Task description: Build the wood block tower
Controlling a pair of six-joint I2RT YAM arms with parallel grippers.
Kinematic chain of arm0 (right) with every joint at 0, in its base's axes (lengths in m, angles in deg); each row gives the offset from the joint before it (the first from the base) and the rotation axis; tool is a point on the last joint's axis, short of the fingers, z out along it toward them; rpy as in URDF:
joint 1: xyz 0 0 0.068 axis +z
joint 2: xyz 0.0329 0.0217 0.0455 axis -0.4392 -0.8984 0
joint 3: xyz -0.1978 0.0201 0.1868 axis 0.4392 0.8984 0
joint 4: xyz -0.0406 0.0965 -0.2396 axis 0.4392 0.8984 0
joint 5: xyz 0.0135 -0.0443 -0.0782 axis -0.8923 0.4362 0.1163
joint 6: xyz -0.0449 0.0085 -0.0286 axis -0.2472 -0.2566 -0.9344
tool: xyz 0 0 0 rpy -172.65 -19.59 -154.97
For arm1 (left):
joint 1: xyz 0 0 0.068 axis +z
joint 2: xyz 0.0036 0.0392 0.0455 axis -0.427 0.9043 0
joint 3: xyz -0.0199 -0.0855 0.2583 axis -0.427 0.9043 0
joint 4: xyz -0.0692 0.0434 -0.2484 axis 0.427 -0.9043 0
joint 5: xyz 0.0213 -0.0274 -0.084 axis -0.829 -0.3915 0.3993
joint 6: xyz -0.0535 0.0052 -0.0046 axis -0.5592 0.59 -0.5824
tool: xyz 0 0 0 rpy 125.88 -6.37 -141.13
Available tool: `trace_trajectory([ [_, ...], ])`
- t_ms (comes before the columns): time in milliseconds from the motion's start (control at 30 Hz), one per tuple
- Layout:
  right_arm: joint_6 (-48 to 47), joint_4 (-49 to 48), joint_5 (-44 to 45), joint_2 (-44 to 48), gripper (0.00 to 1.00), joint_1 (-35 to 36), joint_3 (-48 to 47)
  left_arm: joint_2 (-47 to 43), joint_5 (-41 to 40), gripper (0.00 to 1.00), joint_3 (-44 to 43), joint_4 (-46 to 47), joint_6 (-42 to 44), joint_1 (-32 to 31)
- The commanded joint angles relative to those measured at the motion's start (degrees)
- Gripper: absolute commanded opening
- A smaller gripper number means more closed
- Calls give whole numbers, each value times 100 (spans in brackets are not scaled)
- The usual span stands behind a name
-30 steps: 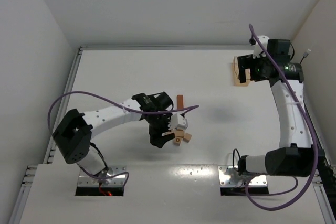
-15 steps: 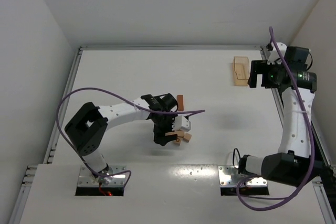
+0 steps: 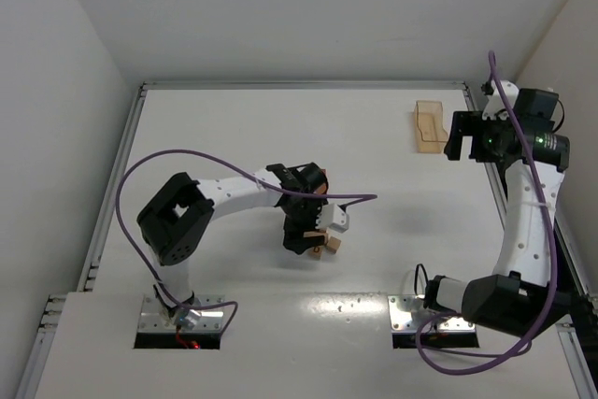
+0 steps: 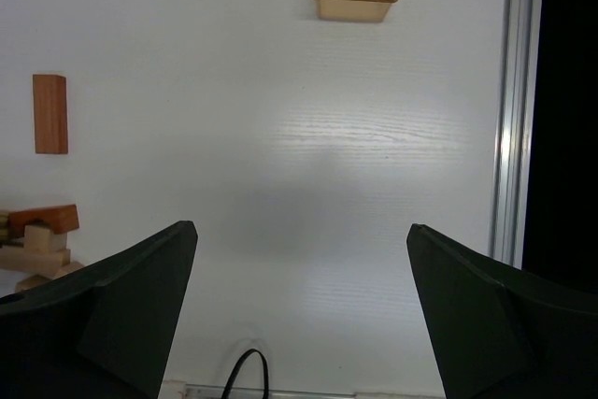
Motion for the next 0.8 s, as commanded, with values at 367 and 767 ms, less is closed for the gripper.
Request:
trace_trajectory([
  [367, 58, -3, -290, 196, 93, -216, 240, 355, 233, 72, -304, 230, 293, -60],
  [767, 58, -3, -290, 249, 93, -216, 416, 627, -66, 59, -251, 741, -76, -60],
])
